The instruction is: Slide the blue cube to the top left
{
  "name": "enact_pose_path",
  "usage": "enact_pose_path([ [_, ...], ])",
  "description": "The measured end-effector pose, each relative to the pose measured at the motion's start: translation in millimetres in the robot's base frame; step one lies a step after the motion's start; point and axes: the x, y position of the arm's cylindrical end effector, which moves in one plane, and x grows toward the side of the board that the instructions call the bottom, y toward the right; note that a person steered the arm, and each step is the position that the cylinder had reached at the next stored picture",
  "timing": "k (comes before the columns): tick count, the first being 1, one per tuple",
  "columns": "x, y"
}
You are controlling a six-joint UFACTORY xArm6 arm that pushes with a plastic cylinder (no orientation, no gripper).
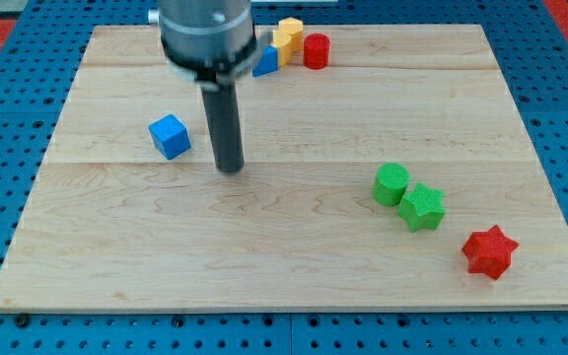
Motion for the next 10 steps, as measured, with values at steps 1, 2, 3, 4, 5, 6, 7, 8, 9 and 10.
enact_pose_path([
  [1,-26.3,-61.1],
  [2,-94.7,-95.8],
  [3,-146.9,-115.2],
  [4,-144.8,-79.1],
  [5,-185.9,-83.9],
  [6,-187.8,-68.5],
  [7,-131.2,-55.3],
  [8,-158.7,-88.7],
  [9,-207.4,-109.8],
  [10,-225.7,-103.3],
])
